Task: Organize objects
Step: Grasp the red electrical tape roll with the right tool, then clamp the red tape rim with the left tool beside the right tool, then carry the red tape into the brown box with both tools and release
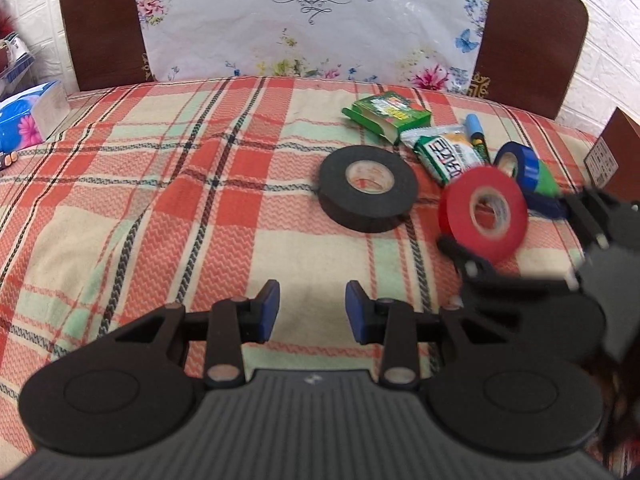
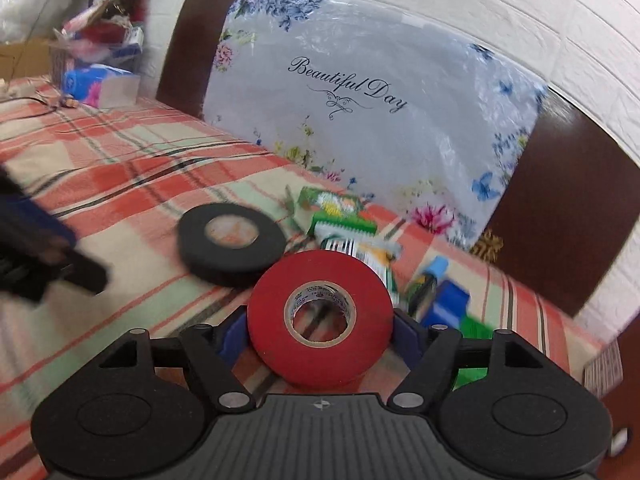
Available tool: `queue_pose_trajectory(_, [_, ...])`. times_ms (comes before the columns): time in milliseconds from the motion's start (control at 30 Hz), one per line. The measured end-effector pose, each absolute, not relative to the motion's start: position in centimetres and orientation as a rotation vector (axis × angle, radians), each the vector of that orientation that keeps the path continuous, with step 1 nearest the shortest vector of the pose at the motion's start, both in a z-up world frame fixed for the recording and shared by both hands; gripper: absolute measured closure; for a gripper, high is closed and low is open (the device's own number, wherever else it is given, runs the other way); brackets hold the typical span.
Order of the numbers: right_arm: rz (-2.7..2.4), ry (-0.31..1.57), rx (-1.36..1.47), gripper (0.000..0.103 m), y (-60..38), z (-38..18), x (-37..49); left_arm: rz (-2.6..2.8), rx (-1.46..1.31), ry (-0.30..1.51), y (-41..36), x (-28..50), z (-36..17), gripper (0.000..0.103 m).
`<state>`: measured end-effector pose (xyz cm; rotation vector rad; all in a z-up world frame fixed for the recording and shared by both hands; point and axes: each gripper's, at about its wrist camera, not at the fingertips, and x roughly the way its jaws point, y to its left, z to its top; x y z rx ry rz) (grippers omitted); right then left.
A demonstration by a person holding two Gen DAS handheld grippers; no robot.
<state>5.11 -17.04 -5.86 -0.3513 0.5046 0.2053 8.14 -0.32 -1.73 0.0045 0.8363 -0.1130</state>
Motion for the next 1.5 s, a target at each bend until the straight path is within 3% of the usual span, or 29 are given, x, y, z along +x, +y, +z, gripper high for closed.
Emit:
queue_pose_trajectory(400, [0.171, 0.572, -0.139, 0.031, -21.9, -6.2, -6.2, -0.205, 0.085, 0.839, -5.1, 4.2, -1.2, 0.061])
queue_pose_trajectory(833, [0.146, 0.585, -0.065, 0.025, -23.9, -6.9, -8.6, -0.449, 0.149, 0.866, -12.8, 0.0, -0.6, 0.039])
queue_pose_trajectory(900, [0.157, 0.593, -0.036, 0.026, -24.5, -7.1, -8.3, -0.465, 0.17, 0.912, -13.8, 0.2, -1.6, 0.041])
queue_pose_trajectory(933, [0.167, 0.595, -0.021, 0.028, -24.7, -7.1, -8.2, -0.465, 0.18, 0.938, -14.2, 0.5, -2.3, 0.051])
queue_pose_trajectory(1000, [0.182, 0.588, -0.017, 0.032, -24.8, -7.2, -8.1, -0.474, 0.152, 0.947, -14.4, 0.7, -3.0, 0.061])
queue_pose_trajectory(1033, [0.183, 0.582, -0.023, 0.032, -24.7, -7.1, -8.1, -0.486, 0.146, 0.952, -14.5, 0.7, -3.0, 0.072])
queue_pose_trajectory(1267, [0.058, 0.381, -0.06, 0.032, -27.9, -4.0, -8.7, -0.549, 0.173, 0.856, -18.2, 1.2, 2.1, 0.076])
queue_pose_trajectory(1500, [-0.153, 0.253, -0.088, 0.032, -37.0, 0.1, -7.6, -0.698, 0.244, 0.691, -29.1, 2.9, 7.4, 0.076])
